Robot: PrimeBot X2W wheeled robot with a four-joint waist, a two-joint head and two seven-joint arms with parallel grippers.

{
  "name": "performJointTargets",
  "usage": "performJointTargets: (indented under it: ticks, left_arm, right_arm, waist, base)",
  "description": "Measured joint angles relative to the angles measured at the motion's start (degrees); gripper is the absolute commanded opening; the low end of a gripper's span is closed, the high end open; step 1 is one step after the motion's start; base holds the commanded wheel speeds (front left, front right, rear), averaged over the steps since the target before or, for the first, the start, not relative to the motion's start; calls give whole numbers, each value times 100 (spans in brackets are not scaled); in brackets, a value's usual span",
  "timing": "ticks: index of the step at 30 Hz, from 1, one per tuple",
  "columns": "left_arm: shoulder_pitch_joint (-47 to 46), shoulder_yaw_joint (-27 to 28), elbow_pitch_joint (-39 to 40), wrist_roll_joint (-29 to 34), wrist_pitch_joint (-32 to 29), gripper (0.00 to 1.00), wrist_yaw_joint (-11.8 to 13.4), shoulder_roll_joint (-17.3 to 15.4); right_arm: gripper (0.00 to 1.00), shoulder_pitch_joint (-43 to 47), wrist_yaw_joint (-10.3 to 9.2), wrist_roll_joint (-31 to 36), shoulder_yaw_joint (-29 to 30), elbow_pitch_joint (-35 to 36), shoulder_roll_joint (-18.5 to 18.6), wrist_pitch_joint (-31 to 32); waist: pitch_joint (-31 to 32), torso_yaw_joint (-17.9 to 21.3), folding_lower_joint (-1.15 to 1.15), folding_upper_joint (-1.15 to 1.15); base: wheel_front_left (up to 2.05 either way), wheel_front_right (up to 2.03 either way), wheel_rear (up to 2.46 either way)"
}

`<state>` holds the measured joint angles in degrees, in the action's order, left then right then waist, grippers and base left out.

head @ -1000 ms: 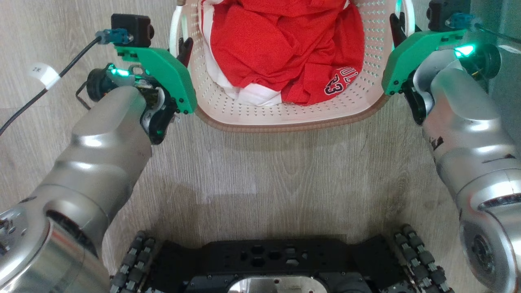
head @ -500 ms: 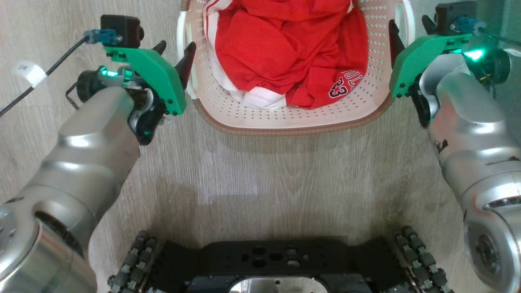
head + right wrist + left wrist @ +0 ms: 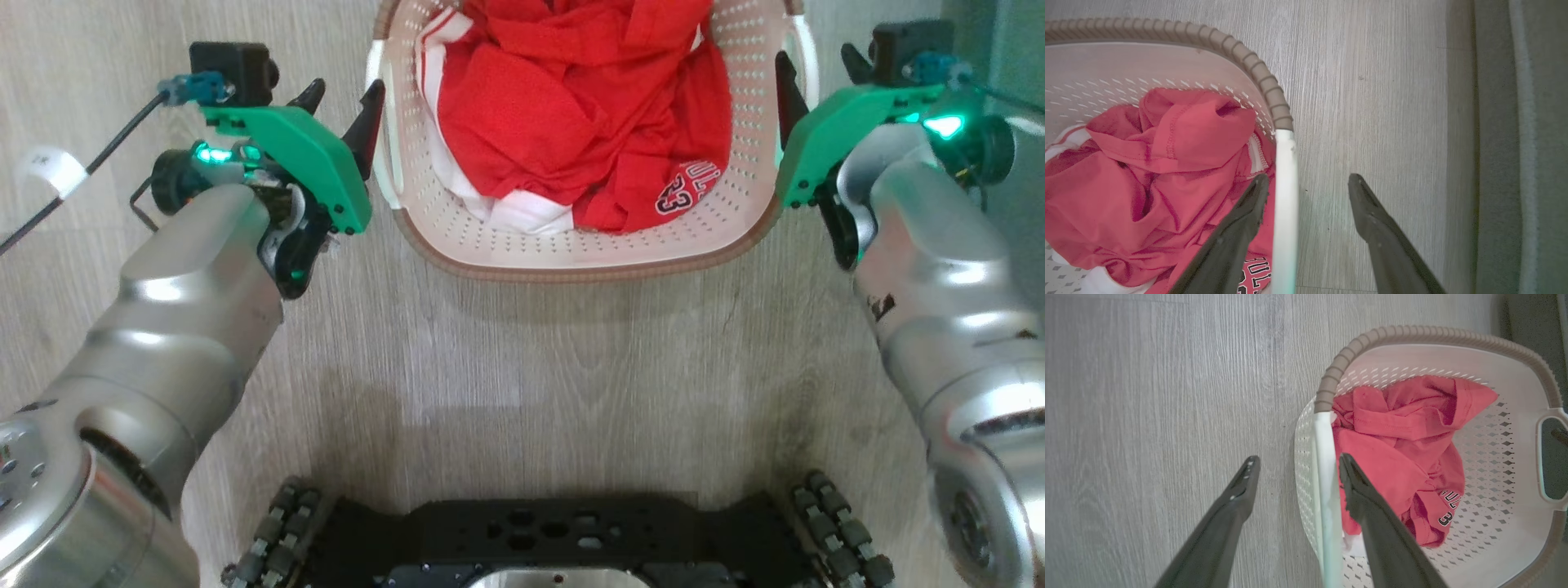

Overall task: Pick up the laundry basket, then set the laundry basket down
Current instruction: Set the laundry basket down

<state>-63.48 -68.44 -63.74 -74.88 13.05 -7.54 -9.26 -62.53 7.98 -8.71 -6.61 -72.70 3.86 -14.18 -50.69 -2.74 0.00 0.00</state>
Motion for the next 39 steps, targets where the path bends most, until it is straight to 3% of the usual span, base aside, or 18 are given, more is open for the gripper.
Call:
performJointTargets:
  ticks: [5, 8, 10, 16, 25, 30, 39]
  left_arm:
    - [44, 315, 42, 250, 133, 100, 0, -16]
    - [53, 1002, 299, 918, 141, 100, 9, -78]
    - [183, 1536, 628, 1505, 143, 100, 143, -121]
    - [1355, 3275, 1941, 3281, 151, 100, 487, -131]
    - [2830, 5191, 3448, 5072, 159, 100, 394, 293]
    - [3548, 5813, 4080, 5598, 159, 100, 246, 465]
    - [4489, 6192, 4790, 5984, 166, 100, 153, 601]
  right_arm:
    - [100, 422, -1, -82, 126, 715, 0, -4]
    - [100, 737, -1, 70, 358, 1613, 9, -7]
    - [100, 1024, -1, 205, 514, 2184, 8, -13]
    - [100, 2007, -1, 427, 709, 3562, 4, -38]
    - [100, 2862, -1, 287, 639, 4932, -5, -51]
    - [100, 3422, -1, 216, 642, 5257, -13, -51]
    - [100, 4013, -15, 208, 637, 5638, -32, -52]
  waist:
    - [253, 4, 0, 0]
    - [369, -16, 0, 0]
    - [454, -37, 0, 0]
    - [742, -58, 0, 0]
    - [1357, -22, 0, 0]
    - [1828, -1, -1, 0]
    - [2641, 35, -1, 0]
  base:
    - [0, 0, 0]
    - [0, 0, 0]
    - [0, 0, 0]
    - [0, 0, 0]
    - [0, 0, 0]
    - [0, 0, 0]
    - [0, 0, 0]
